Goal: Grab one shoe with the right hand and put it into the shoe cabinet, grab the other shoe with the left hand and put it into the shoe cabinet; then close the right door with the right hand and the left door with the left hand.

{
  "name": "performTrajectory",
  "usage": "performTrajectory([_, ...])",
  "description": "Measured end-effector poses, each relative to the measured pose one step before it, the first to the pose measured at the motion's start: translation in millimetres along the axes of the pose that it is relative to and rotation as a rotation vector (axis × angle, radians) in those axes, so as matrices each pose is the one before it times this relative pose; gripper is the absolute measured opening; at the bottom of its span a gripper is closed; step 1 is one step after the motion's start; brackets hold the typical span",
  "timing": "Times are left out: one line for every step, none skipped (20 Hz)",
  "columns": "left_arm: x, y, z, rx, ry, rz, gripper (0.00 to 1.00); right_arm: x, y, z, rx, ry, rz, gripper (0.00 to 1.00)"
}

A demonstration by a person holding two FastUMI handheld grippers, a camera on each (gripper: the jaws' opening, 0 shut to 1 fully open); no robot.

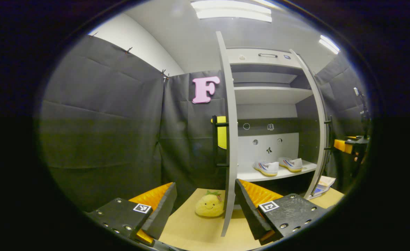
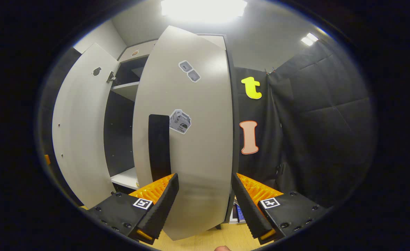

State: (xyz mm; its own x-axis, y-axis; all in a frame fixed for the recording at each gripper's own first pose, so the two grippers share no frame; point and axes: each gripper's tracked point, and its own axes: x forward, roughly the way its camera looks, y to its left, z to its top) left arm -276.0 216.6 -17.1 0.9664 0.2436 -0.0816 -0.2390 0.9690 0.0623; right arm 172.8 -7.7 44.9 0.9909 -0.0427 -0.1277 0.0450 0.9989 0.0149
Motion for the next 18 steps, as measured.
performTrajectory([2.23, 4.08, 1.53, 0.00331, 0.00037, 0.00952, 0.96, -0.78, -3.73, -0.38, 0.00231, 0.00104, -0.00899, 0.96])
performTrajectory([4.76, 4.39, 1.12, 0.00935, -0.00352, 0.01152, 0.96, -1.0, -3.42, -1.01, 0.00432, 0.00183, -0.0063, 0.96])
performTrajectory([4.33, 5.67, 1.92, 0.01296, -0.00427, 0.01506, 0.96, -1.52, -4.04, -2.37, 0.00521, 0.00322, -0.00674, 0.96])
performTrajectory([6.69, 6.08, 1.43, 0.01083, -0.00321, 0.0172, 0.96, -1.78, -4.36, -1.24, 0.00397, 0.00304, -0.0054, 0.96])
performTrajectory([6.79, 6.23, 2.17, 0.00827, -0.00339, 0.01533, 0.96, -1.91, -4.42, -1.33, 0.00145, 0.00253, -0.00615, 0.96])
performTrajectory([5.83, 7.46, 2.54, 0.00751, -0.00133, 0.02273, 0.96, -1.79, -4.14, -1.06, -0.00144, 0.00144, -0.00767, 0.96])
performTrajectory([8.76, 9.0, 2.86, 0.00341, -0.00663, 0.02503, 0.96, -1.32, -5.44, -1.89, -0.00238, 0.00185, -0.00906, 0.96])
performTrajectory([7.92, 6.11, 1.87, -0.00163, -0.00461, 0.0215, 0.96, -1.58, -4.44, -2.21, -0.0022, 0.00295, -0.00617, 0.96])
performTrajectory([8.35, 4.51, 0.82, -0.0046, -0.00036, 0.01252, 0.96, -1.79, -4.43, -2.58, -0.00203, 0.00502, -0.00661, 0.96])
performTrajectory([7.85, 3.6, 0.87, -0.00643, 0.00032, 0.01129, 0.96, -0.81, -4.86, -2.46, -0.00144, 0.00657, -0.00769, 0.96])
performTrajectory([7.5, 1.68, 0.65, -0.00639, -0.00161, 0.00462, 0.96, -0.32, -4.35, -3.65, -0.00035, 0.00851, -0.00661, 0.93])
performTrajectory([6.38, -0.17, -1.13, -0.00386, 0.0039, 0.00262, 0.96, -0.69, -3.56, -2.99, 0.00127, 0.00891, -0.00395, 0.93])
performTrajectory([6.1, -1.17, -0.44, -0.00197, 0.00427, -0.00054, 0.96, 0.04, -3.72, -2.66, 0.00084, 0.00841, -0.00302, 0.93])
performTrajectory([5.58, -0.91, -1.98, -0.00127, 0.00152, -0.00249, 0.96, -0.57, -3.08, -1.87, -0.00035, 0.00539, -0.0038, 0.96])
performTrajectory([5.43, -2.31, -0.25, 0.00157, 0.0031, -0.00245, 0.96, 0.17, -3.45, -1.82, -0.00161, 0.00238, -0.00445, 0.96])
performTrajectory([3.34, -2.18, -2.02, 0.00266, 0.00459, -0.00027, 0.96, -0.09, -3.14, -1.17, -0.00198, 0.00216, -0.00457, 0.96])
performTrajectory([3.49, -2.58, -1.03, 0.00102, 0.00413, -0.00164, 0.96, -0.14, -2.97, -1.69, -0.00112, 0.00152, -0.00493, 0.96])
performTrajectory([3.53, -3.66, -2.53, -0.00025, 0.00567, -0.00558, 0.96, 0.07, -1.95, -1.14, 0.00002, 0.00269, -0.00244, 0.96])
